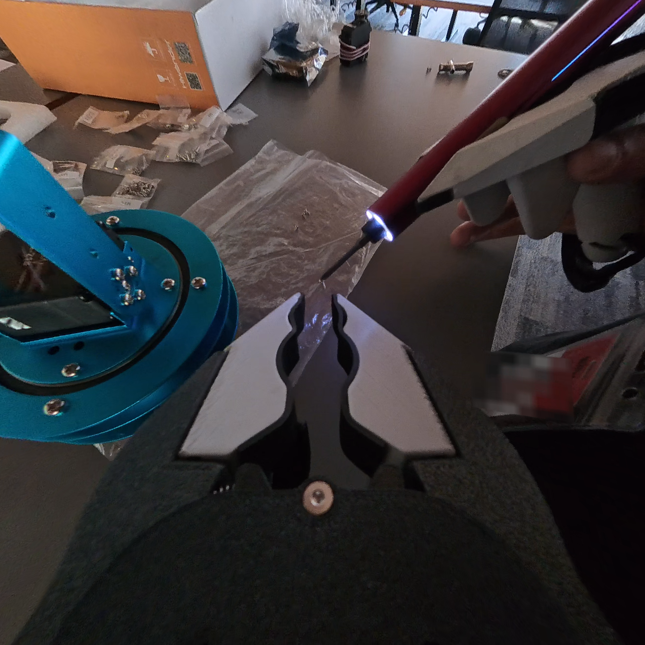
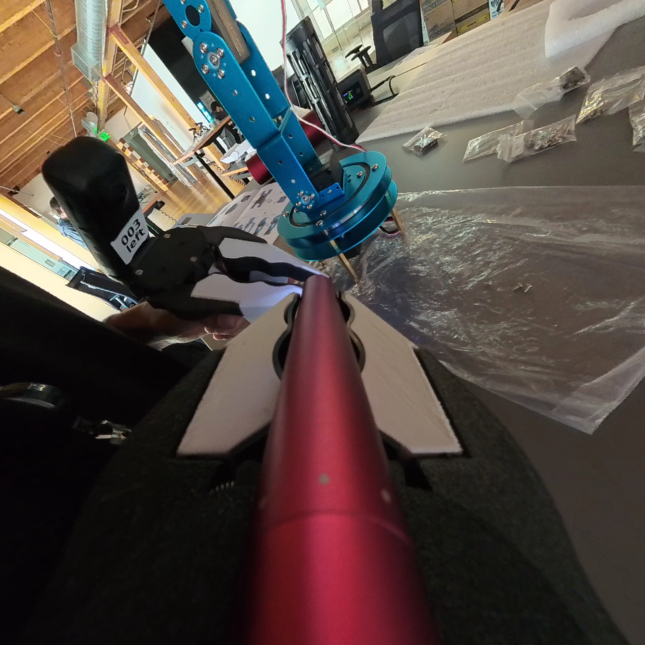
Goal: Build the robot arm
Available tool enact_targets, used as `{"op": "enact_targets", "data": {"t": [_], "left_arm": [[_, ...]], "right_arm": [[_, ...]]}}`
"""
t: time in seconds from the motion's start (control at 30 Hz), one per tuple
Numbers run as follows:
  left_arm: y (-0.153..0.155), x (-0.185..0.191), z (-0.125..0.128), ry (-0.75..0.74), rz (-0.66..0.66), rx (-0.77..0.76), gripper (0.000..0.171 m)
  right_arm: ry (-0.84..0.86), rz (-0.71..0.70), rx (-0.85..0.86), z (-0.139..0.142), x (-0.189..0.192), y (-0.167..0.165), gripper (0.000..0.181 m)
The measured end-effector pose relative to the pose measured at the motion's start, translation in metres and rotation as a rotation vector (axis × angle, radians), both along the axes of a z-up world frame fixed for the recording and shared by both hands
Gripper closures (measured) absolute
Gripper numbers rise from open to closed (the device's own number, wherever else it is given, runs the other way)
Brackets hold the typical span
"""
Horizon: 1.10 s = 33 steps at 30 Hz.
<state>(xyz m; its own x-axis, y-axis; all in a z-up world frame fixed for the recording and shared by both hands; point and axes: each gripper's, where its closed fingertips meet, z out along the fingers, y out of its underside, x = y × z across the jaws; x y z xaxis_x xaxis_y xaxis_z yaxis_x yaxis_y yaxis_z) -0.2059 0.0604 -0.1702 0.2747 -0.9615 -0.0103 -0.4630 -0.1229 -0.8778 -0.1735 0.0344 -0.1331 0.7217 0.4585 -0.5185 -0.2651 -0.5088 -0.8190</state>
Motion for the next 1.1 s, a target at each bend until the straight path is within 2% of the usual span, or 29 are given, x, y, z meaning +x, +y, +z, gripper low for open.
{"op": "enact_targets", "data": {"t": [0.37, 0.93, 1.03, 1.1], "left_arm": [[-0.0043, 0.0037, 0.0047, -0.035, -0.021, 0.005, 0.171], [-0.0004, 0.0000, 0.0029, 0.033, -0.062, 0.116, 0.171], [-0.0001, -0.0024, 0.0016, 0.068, -0.082, 0.172, 0.171], [-0.0001, -0.0048, 0.0014, 0.110, -0.117, 0.270, 0.171]], "right_arm": [[-0.009, 0.015, 0.014, 0.0027, -0.0047, -0.0014, 0.160], [-0.020, 0.034, 0.002, 0.0001, -0.0059, 0.0001, 0.158], [-0.026, 0.048, -0.001, -0.0014, -0.0074, 0.0003, 0.158], [-0.027, 0.065, -0.004, -0.0017, -0.0088, 0.0000, 0.158]]}}
